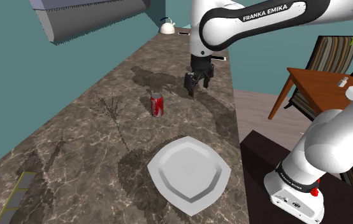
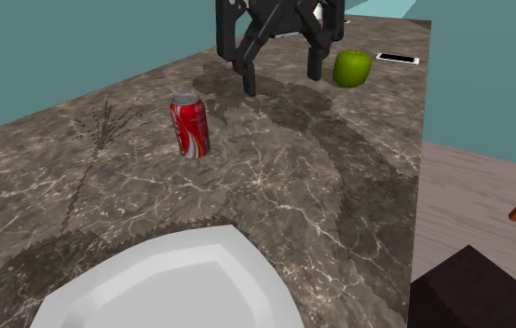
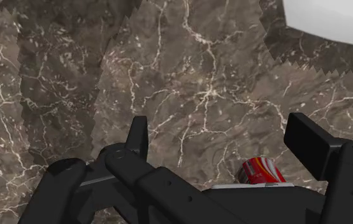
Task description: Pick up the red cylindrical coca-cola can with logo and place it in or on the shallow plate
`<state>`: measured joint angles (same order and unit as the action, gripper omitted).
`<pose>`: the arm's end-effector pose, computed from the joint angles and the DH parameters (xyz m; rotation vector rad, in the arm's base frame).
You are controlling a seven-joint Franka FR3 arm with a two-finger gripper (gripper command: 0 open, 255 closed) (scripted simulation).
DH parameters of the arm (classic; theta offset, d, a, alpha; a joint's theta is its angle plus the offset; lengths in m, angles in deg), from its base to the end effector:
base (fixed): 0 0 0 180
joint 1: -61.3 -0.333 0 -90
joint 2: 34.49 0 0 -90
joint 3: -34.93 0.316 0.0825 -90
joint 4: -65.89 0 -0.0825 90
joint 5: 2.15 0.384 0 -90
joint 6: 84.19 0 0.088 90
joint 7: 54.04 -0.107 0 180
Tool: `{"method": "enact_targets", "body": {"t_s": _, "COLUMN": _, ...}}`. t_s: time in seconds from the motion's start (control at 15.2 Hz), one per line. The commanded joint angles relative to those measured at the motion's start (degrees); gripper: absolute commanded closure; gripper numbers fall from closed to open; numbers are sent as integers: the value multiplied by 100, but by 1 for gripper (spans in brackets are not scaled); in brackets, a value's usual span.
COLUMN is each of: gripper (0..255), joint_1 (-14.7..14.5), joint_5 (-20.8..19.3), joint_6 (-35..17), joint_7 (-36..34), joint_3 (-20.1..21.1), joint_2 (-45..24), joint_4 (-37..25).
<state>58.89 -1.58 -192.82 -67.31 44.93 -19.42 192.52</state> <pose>0.4560 0.1052 0.4819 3.0936 -0.0396 -0.0707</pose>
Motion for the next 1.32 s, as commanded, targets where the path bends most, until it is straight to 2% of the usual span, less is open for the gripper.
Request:
{"method": "enact_targets", "body": {"t_s": 0.0, "gripper": 0, "joint_1": -25, "joint_5": -17, "joint_6": -189, "joint_7": -172, "joint_3": 88, "joint_2": -348, "joint_4": -218}}
{"method": "enact_targets", "body": {"t_s": 0.4, "gripper": 0, "joint_1": -129, "joint_5": -216, "joint_6": -579, "joint_7": -712, "joint_3": 303, "joint_2": -1558, "joint_4": -1191}}
{"method": "enact_targets", "body": {"t_s": 0.79, "gripper": 0, "joint_1": -335, "joint_5": -527, "joint_6": -715, "joint_7": -1215, "joint_3": 391, "joint_2": -2818, "joint_4": -2455}}
{"method": "enact_targets", "body": {"t_s": 1.25, "gripper": 0, "joint_1": -357, "joint_5": -596, "joint_6": -1125, "joint_7": -1271, "joint_3": 369, "joint_2": -3037, "joint_4": -2265}}
